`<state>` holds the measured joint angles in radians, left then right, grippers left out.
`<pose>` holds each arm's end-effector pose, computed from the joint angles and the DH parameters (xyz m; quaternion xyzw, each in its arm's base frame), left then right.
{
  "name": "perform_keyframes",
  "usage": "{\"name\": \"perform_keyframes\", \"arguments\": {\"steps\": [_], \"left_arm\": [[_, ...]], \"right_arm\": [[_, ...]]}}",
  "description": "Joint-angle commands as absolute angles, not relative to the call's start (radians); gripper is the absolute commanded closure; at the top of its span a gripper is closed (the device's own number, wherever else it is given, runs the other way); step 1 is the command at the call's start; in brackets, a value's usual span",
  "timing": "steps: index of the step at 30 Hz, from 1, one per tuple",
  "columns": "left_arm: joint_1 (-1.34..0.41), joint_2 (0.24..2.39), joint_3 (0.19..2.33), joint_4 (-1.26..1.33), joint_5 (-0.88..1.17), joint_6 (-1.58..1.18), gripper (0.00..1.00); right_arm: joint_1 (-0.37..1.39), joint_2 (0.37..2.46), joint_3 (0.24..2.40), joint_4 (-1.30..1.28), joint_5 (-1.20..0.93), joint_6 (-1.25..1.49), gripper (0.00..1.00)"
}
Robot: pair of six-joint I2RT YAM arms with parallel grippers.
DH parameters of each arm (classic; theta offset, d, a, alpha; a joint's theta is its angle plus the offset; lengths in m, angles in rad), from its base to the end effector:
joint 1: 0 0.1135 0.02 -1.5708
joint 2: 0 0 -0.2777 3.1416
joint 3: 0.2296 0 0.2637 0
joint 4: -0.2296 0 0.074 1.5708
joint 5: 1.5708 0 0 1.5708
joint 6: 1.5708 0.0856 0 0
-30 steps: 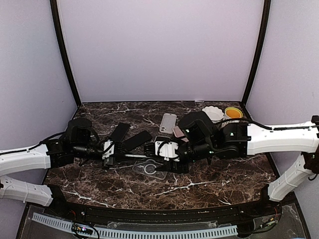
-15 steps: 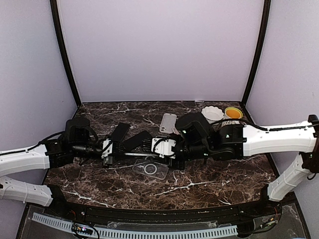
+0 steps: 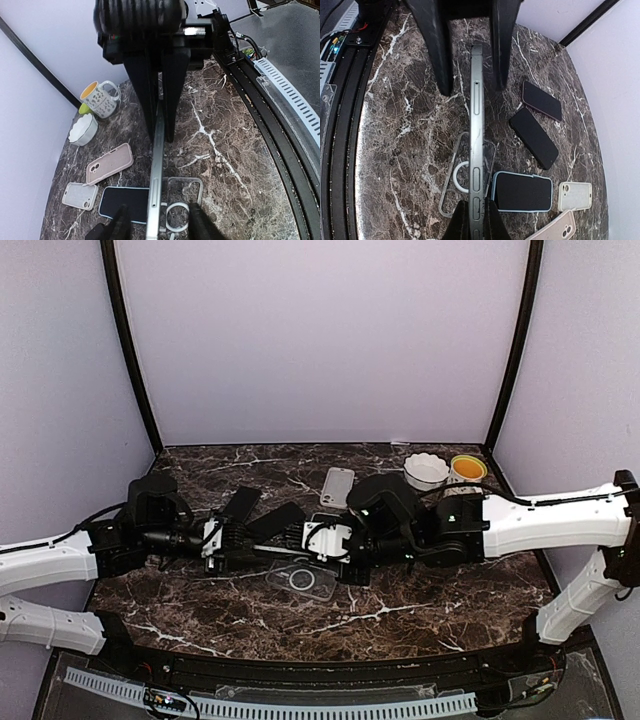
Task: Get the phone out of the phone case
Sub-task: Pass from the left arm to the right, then place the phone at the center of the board.
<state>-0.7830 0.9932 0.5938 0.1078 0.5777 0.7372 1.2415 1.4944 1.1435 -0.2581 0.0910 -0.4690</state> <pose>0.1569 -0.2221 0.2597 0.6531 0.4403 -0.2416 0.5668 0.1339 0.3676 0.2674 -0.6546 0.5969 0.1367 0.4432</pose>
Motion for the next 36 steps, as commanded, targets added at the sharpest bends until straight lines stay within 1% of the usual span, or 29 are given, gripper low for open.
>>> {"name": "perform_keyframes", "arguments": {"steps": [1,2,4,8,12,15,18,22,29,32,36], "left_arm": [[-0.785,0.941,0.587,0.16,0.606,0.766,0.46],[-0.785,0.934,0.581,0.163,0.604,0.768,0.4],[-0.785,0.925,0.576,0.168,0.588,0.769,0.33],[-0.785,0.919,0.571,0.177,0.554,0.771,0.28],[-0.785,0.916,0.567,0.188,0.521,0.77,0.22],[-0.785,0.914,0.562,0.2,0.493,0.764,0.09],[-0.785,0.915,0.557,0.221,0.466,0.757,0.02],[-0.785,0.926,0.555,0.232,0.435,0.751,0.01],[-0.785,0.927,0.55,0.242,0.406,0.739,0.01],[-0.785,0.93,0.551,0.244,0.401,0.737,0.01],[-0.785,0.93,0.552,0.242,0.394,0.734,0.01]], "right_arm": [[1.235,1.501,1.125,-0.212,0.186,-0.371,1.0],[1.229,1.499,1.121,-0.217,0.211,-0.345,1.0],[1.215,1.487,1.1,-0.231,0.257,-0.294,1.0],[1.205,1.459,1.041,-0.273,0.418,-0.175,1.0],[1.204,1.438,0.977,-0.327,0.642,0.028,1.0],[1.204,1.449,0.962,-0.414,0.779,0.184,1.0],[1.204,1.475,0.959,-0.498,0.848,0.312,1.0],[1.204,1.55,0.973,-0.619,0.922,0.463,1.0],[1.206,1.815,1.072,-0.907,1.024,0.719,1.0],[1.208,1.853,1.071,-0.879,0.99,0.691,1.0],[1.216,1.853,1.046,-0.802,0.883,0.601,1.0]]}}
